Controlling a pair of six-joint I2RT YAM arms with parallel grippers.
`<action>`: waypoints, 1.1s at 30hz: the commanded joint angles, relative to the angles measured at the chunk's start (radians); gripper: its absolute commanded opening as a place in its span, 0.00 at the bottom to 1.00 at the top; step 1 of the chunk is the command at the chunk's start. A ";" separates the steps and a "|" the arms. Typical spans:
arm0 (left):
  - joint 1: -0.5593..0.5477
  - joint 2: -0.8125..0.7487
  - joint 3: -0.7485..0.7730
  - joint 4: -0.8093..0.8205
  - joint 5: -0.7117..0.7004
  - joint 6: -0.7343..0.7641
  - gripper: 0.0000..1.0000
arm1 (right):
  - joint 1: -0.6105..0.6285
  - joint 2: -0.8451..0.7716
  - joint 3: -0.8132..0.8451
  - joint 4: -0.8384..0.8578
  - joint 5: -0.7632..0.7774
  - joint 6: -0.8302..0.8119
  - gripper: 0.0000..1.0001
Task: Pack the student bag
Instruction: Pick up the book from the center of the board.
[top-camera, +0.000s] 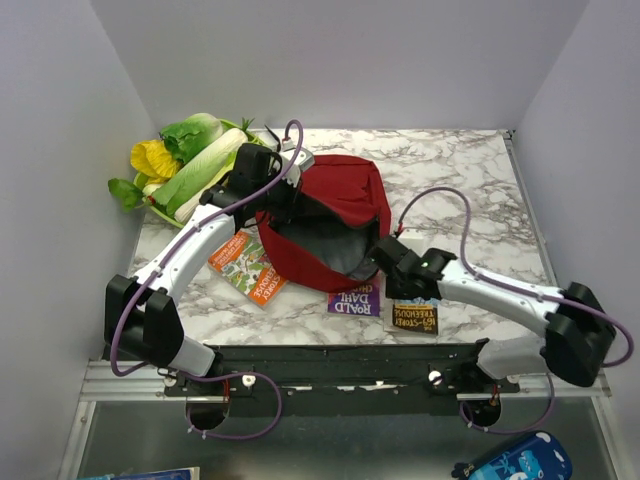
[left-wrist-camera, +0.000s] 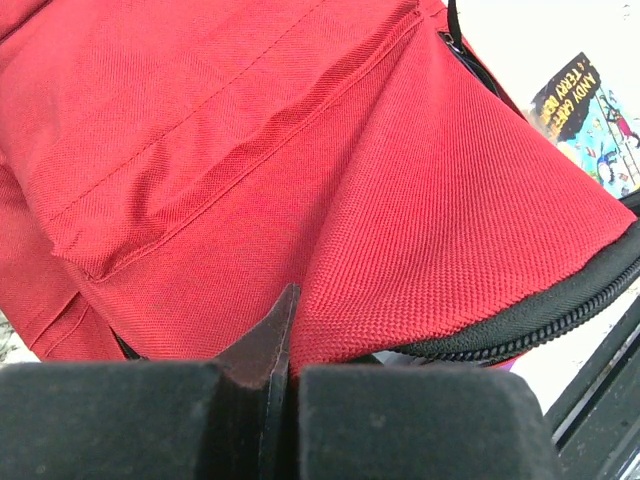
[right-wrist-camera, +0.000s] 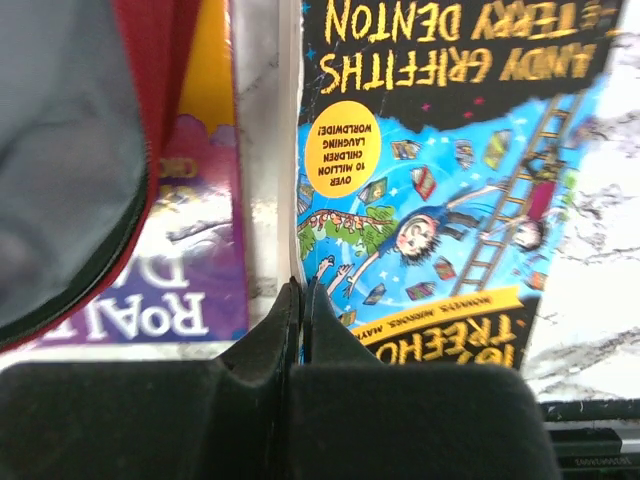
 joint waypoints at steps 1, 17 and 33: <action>0.009 -0.032 -0.008 -0.030 0.040 0.009 0.00 | 0.003 -0.184 0.021 -0.085 0.066 0.072 0.01; 0.007 -0.061 -0.037 -0.016 0.057 0.003 0.00 | 0.008 -0.362 0.279 -0.237 0.184 -0.028 0.01; 0.004 -0.054 -0.050 0.004 0.065 -0.020 0.00 | 0.107 -0.253 0.738 -0.178 -0.024 -0.131 0.00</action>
